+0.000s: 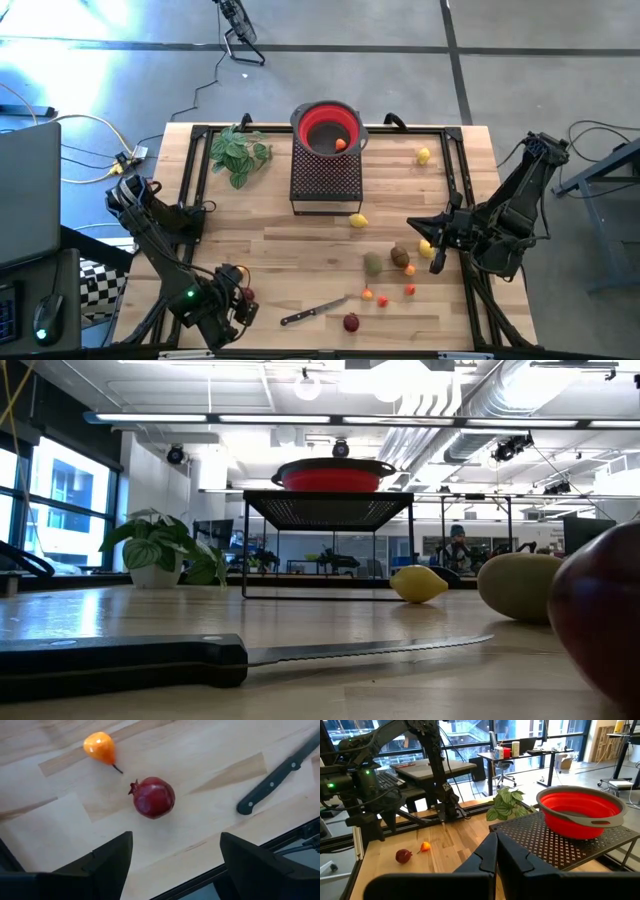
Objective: Pick & Place Fruit
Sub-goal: Put the left pomegranate into the red strainer bowl
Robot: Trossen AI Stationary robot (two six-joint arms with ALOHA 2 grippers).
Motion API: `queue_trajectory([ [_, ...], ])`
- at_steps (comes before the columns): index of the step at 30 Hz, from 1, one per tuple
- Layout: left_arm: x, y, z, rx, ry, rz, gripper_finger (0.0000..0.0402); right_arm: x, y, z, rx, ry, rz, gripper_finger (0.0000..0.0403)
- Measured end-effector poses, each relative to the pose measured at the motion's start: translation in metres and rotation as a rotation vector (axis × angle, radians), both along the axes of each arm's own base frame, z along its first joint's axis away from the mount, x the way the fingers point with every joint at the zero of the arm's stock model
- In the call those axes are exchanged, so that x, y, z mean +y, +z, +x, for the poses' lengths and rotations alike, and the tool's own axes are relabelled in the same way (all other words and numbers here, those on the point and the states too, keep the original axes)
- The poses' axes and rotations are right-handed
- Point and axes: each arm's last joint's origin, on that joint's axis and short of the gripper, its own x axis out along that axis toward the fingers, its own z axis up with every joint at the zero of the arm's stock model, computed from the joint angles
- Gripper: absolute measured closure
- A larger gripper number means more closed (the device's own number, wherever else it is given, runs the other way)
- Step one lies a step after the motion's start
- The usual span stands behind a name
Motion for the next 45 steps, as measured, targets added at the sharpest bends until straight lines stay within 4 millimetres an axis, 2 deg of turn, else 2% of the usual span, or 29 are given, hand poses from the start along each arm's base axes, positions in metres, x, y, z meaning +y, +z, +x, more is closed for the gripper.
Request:
queue_trajectory([
  [9,-0.007,-0.019,0.006,0.024,-0.001,0.070,0.0110,0.000,0.000,0.000,0.000,-0.002,-0.001,0.0400],
  [16,-0.012,-0.028,0.008,0.071,-0.010,0.059,0.0110,0.000,0.000,0.000,0.000,-0.002,-0.001,0.0400],
  [22,-0.011,-0.029,0.007,0.083,-0.011,0.068,0.0110,0.000,0.000,0.000,0.000,-0.002,-0.001,0.0400],
  [31,-0.009,-0.056,0.006,0.068,-0.005,0.044,0.0110,0.000,0.000,0.000,-0.002,-0.005,-0.002,0.0400],
  [45,-0.005,-0.076,0.003,0.057,-0.011,0.030,0.0110,-0.001,0.001,-0.001,-0.018,-0.053,-0.018,0.0400],
])
